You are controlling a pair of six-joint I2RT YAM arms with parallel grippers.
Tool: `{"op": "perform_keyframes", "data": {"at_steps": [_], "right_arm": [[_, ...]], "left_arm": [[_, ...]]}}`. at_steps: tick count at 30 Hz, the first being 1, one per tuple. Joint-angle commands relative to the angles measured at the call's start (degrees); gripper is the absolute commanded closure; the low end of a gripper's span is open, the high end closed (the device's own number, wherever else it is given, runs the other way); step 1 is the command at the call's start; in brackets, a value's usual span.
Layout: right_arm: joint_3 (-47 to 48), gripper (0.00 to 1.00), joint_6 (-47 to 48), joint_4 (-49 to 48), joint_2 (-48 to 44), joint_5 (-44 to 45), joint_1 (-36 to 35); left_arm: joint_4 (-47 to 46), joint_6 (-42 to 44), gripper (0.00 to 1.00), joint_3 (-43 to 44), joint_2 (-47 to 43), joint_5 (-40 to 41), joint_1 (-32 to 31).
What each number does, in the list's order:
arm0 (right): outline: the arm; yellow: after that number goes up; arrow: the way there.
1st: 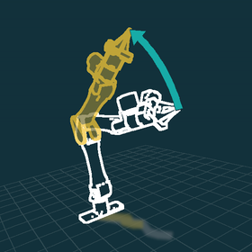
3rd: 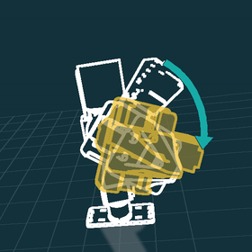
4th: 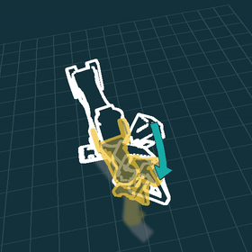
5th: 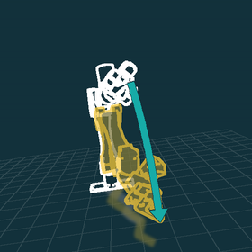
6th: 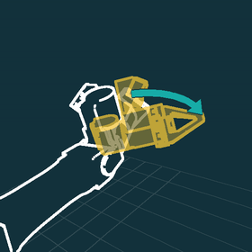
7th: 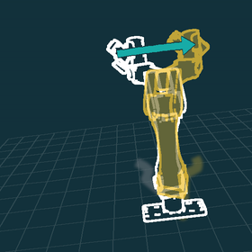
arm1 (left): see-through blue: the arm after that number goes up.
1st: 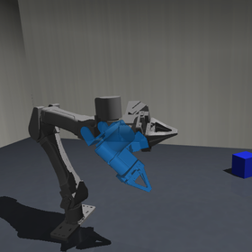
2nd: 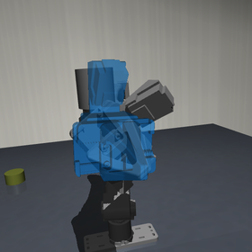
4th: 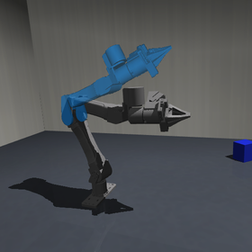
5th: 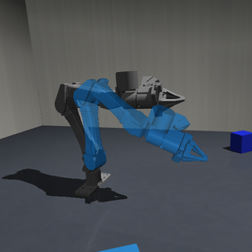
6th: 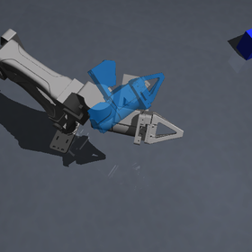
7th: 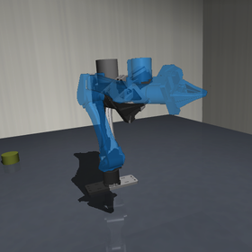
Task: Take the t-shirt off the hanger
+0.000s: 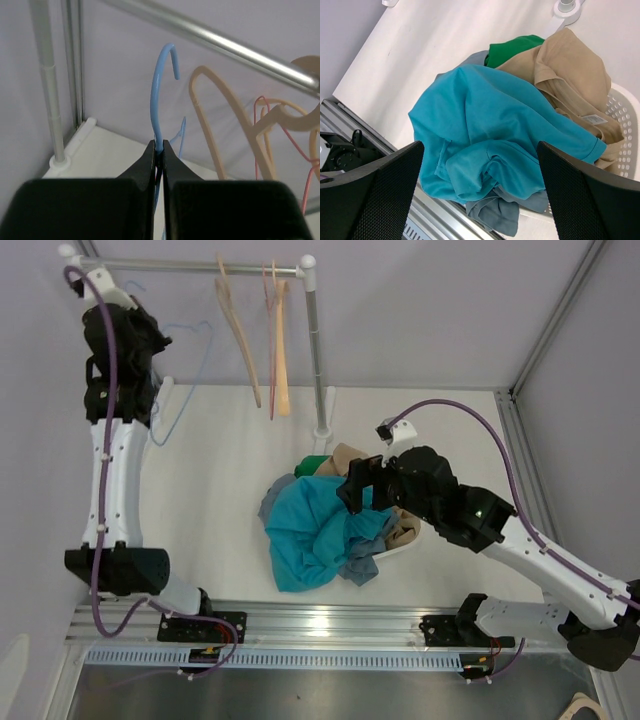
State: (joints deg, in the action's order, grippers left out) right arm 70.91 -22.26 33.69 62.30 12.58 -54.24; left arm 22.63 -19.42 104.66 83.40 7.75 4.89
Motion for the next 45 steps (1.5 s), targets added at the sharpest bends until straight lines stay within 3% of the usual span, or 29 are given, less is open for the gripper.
{"op": "perform_keyframes", "data": {"at_steps": [1,5,9,21,27,36,43,44,45], "right_arm": [[-0.8,0.0,1.1,-3.7,-1.3,-0.6,0.3],[-2.1,0.01,1.1,-4.8,-2.3,-1.9,0.3],[-3.2,0.01,1.3,-5.7,-3.0,-2.6,0.3],[-3.9,0.0,2.2,-5.7,-2.8,-3.0,0.9],[-5.3,0.01,1.1,-6.6,-2.7,-4.3,1.3],[-6.1,0.01,0.1,-8.5,-2.5,-6.8,1.4],[-7.5,0.01,-0.1,-10.2,-4.0,-8.4,1.5],[-7.2,0.0,0.3,-10.1,-4.4,-7.7,1.5],[-6.8,0.01,1.1,-9.8,-4.8,-7.3,1.5]], "left_arm": [[-8.7,11.4,0.99,10.9,6.8,7.9,-4.9],[-7.4,13.7,0.99,24.4,15.6,3.5,-6.6],[-9.3,16.6,0.99,30.1,21.5,-1.0,-6.6],[-18.7,19.2,0.99,29.7,28.5,-7.3,-7.4],[-17.0,20.2,0.99,30.3,30.8,-8.9,-8.7],[-16.0,19.2,0.98,20.7,26.4,-8.0,-8.8],[-7.0,12.7,0.45,17.3,21.3,-8.0,-8.9],[-5.4,11.4,0.21,15.9,18.8,-5.0,-9.1],[-4.7,10.9,0.07,14.8,17.3,-3.8,-9.2]]}}
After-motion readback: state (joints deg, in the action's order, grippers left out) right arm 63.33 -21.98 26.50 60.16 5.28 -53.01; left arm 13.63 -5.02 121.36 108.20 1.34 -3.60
